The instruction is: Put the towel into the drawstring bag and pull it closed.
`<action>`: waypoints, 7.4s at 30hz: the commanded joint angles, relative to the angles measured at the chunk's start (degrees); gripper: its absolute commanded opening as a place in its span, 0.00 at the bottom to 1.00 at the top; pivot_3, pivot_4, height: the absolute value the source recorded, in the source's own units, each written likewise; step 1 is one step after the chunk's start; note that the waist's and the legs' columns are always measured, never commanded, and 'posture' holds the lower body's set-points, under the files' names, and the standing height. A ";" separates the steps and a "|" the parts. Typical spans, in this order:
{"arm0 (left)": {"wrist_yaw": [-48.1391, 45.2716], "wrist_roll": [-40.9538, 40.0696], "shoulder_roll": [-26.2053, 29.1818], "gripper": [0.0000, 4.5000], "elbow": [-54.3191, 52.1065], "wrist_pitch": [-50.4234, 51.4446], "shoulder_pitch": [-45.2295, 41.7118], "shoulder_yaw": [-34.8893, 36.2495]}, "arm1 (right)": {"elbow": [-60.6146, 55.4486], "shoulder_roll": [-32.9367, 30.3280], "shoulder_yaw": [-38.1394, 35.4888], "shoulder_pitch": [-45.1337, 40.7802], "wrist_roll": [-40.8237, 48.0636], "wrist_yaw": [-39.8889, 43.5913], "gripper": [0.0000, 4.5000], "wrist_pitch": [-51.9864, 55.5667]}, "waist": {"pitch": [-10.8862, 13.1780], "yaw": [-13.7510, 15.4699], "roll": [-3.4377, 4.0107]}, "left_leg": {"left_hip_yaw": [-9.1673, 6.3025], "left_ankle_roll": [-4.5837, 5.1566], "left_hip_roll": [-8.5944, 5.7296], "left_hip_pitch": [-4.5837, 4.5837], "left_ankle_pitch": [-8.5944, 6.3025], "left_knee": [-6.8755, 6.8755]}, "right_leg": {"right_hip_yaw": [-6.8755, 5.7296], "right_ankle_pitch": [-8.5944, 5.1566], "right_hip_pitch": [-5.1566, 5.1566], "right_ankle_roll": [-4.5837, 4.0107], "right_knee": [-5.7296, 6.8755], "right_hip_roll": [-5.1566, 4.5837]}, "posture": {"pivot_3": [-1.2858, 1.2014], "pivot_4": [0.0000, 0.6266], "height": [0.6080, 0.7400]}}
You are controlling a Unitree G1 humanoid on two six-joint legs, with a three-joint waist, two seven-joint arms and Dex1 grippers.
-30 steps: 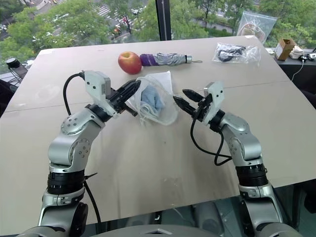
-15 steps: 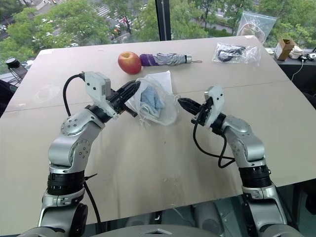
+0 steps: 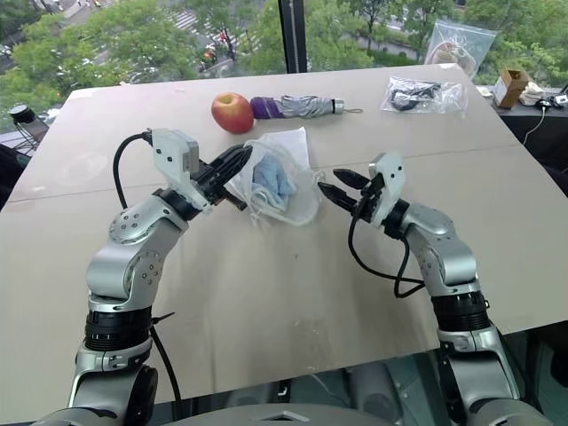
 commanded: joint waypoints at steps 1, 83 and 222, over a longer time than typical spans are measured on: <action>-0.30 -0.01 0.48 0.00 -0.48 -1.15 -0.52 0.45 | 2.30 -0.03 0.12 -2.83 -1.37 1.79 0.52 -3.63 | 0.00 -0.01 0.00 | 0.01 0.00 0.00 0.00 0.00 0.00 | 0.00 0.00 0.00 0.00 0.00 0.00 | 0.52 0.24 1.00; -21.85 6.75 15.27 0.68 6.54 -12.06 17.12 -5.44 | -2.00 3.69 -2.26 -2.17 1.44 -2.35 0.00 -0.36 | 0.04 0.03 0.07 | 0.05 0.00 0.08 -0.04 -0.01 -0.13 | -0.01 -0.06 -0.07 -0.08 -0.13 0.00 | 0.52 0.24 1.00; 15.16 -42.61 5.85 0.00 -4.76 10.21 6.84 17.47 | -11.40 21.03 9.49 -13.87 20.46 5.47 0.02 22.73 | -0.01 -1.02 -0.03 | -0.14 -0.21 0.11 -0.04 0.13 -0.20 | -0.09 0.24 -0.03 -0.13 -0.29 0.12 | 0.52 0.24 1.00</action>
